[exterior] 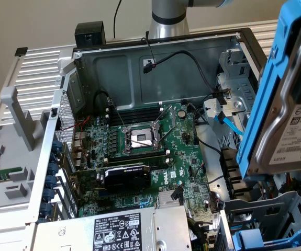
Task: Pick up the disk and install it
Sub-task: 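Insert the disk into the insertion slot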
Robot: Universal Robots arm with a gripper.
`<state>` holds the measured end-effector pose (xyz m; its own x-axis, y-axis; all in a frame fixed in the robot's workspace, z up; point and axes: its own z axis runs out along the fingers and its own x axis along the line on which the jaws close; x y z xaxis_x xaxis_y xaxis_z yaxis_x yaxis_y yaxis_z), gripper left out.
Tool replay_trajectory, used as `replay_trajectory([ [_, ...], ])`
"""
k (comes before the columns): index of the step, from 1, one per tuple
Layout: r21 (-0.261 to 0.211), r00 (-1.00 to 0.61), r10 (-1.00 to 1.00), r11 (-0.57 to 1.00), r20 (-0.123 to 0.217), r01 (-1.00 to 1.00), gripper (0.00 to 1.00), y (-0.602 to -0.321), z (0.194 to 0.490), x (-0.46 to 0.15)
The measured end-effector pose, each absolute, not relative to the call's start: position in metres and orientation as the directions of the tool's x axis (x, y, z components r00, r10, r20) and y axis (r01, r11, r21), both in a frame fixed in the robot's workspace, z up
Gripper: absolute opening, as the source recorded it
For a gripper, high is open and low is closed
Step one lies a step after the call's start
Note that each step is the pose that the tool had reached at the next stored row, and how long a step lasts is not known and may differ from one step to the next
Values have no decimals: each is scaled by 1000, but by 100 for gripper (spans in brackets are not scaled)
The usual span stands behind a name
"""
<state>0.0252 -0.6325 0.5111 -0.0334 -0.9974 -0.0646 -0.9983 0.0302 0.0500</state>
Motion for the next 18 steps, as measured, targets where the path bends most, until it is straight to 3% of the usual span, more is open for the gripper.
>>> replay_trajectory([
  [10,50,-34,-998,31,-60,-998,37,-638,494,27],
  [18,48,-34,-999,33,-11,-998,37,-635,487,27],
])
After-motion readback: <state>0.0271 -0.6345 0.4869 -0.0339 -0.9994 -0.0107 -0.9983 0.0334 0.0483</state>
